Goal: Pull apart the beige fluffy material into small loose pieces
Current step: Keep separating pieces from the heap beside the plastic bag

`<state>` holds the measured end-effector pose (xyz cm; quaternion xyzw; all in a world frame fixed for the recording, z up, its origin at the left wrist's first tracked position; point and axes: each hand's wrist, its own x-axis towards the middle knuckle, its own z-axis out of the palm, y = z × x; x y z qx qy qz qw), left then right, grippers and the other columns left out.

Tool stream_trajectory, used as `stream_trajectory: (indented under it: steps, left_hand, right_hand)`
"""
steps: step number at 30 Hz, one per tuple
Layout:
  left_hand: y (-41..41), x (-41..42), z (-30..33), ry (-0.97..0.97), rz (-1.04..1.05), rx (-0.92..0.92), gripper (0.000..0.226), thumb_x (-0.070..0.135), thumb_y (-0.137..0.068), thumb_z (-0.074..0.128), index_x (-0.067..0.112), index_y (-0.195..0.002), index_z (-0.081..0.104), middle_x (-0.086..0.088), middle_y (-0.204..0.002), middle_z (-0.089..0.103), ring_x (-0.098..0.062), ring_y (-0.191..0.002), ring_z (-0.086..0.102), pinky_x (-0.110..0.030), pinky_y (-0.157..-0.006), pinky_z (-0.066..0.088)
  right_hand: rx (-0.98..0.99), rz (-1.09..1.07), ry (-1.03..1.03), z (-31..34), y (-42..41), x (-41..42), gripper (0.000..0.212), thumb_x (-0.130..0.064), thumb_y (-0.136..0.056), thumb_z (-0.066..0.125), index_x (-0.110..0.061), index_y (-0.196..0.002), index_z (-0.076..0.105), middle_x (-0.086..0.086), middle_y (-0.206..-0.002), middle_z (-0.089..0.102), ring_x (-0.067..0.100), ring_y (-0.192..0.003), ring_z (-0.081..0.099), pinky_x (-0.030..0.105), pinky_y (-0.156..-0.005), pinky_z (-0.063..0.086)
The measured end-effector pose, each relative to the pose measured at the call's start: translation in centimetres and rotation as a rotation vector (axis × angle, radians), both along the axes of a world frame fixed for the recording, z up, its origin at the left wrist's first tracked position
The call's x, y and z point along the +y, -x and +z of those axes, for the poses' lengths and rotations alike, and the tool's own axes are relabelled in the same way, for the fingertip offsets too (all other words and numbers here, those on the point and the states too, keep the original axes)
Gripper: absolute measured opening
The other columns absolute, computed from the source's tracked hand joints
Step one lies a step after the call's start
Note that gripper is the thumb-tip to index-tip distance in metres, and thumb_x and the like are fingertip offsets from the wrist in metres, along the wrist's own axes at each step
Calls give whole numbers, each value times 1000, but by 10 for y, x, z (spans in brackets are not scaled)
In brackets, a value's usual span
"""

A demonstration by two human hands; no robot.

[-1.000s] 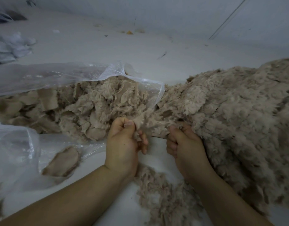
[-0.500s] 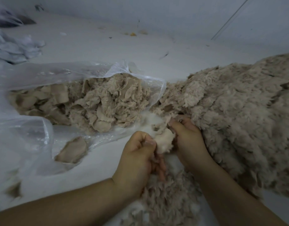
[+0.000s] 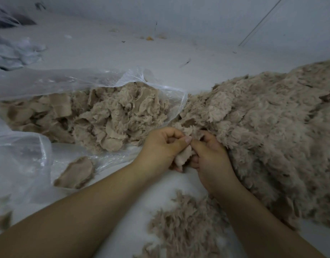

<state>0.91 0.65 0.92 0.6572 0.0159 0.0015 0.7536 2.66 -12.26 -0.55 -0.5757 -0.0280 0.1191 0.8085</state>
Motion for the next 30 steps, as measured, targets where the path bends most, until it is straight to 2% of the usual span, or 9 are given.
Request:
stream_trajectory:
  steps: [6,11,15,18,20,22,25,27,30]
  left_hand:
    - [-4,-1,-7,103,116,-50,16,10,-92,64,-2,-83,71,-23,-72,70,-35,-65,70,-39,-59,58]
    - [-8,3,-9,102,193,-16,19,16,-88,70,17,-70,75,-10,-74,72,-19,-68,67,-34,-65,54]
    - [-10,6,-7,131,174,-29,18,22,-87,70,19,-70,75,-10,-70,69,-20,-59,61,-28,-53,49]
    - [-12,6,-8,113,160,-15,24,20,-90,67,17,-67,70,-12,-65,64,-19,-49,54,-23,-40,41]
    - [-14,5,-10,80,182,-3,24,19,-92,65,14,-69,67,-15,-67,63,-23,-49,53,-22,-36,38]
    - [-15,4,-12,42,206,-8,25,18,-93,63,13,-69,65,-15,-66,62,-24,-48,52,-21,-35,37]
    - [-16,3,-13,23,218,-21,28,18,-94,62,15,-67,63,-15,-61,58,-24,-44,49,-23,-36,38]
    - [-15,3,-13,28,220,-23,29,19,-95,62,16,-66,63,-14,-59,57,-23,-41,48,-23,-36,38]
    - [-14,1,-13,64,220,-18,27,19,-96,61,13,-69,64,-11,-57,57,-19,-41,49,-24,-37,38]
  right_hand:
    - [-72,-36,15,-2,2,1,11,-20,-96,59,-16,-103,52,-14,-50,53,-2,-39,47,13,-38,36]
    - [-116,-71,115,-2,1,1,34,-39,-77,76,-19,-87,51,-1,-56,41,9,-44,31,22,-39,29]
    - [-213,-28,195,-2,3,2,19,-33,-89,68,-16,-82,70,-5,-52,53,3,-39,37,18,-40,33]
    - [-233,-33,225,-4,3,3,28,-20,-97,59,-22,-74,75,-13,-45,47,0,-38,34,16,-40,32]
    - [-223,-54,226,-3,5,4,25,-19,-97,58,-11,-79,73,-7,-47,43,3,-41,32,18,-42,31]
    - [-196,-84,217,-4,6,4,25,-20,-96,59,-3,-80,68,4,-54,46,7,-46,35,22,-46,31]
    - [-157,-106,175,-2,7,5,25,-16,-96,58,-4,-79,72,3,-57,57,8,-47,45,22,-45,37]
    - [-132,-95,105,1,9,7,23,-14,-95,58,-6,-81,74,10,-69,70,14,-59,63,24,-52,49]
    - [-122,-92,52,3,10,7,26,-12,-94,57,-10,-78,77,17,-83,74,23,-74,72,27,-61,56]
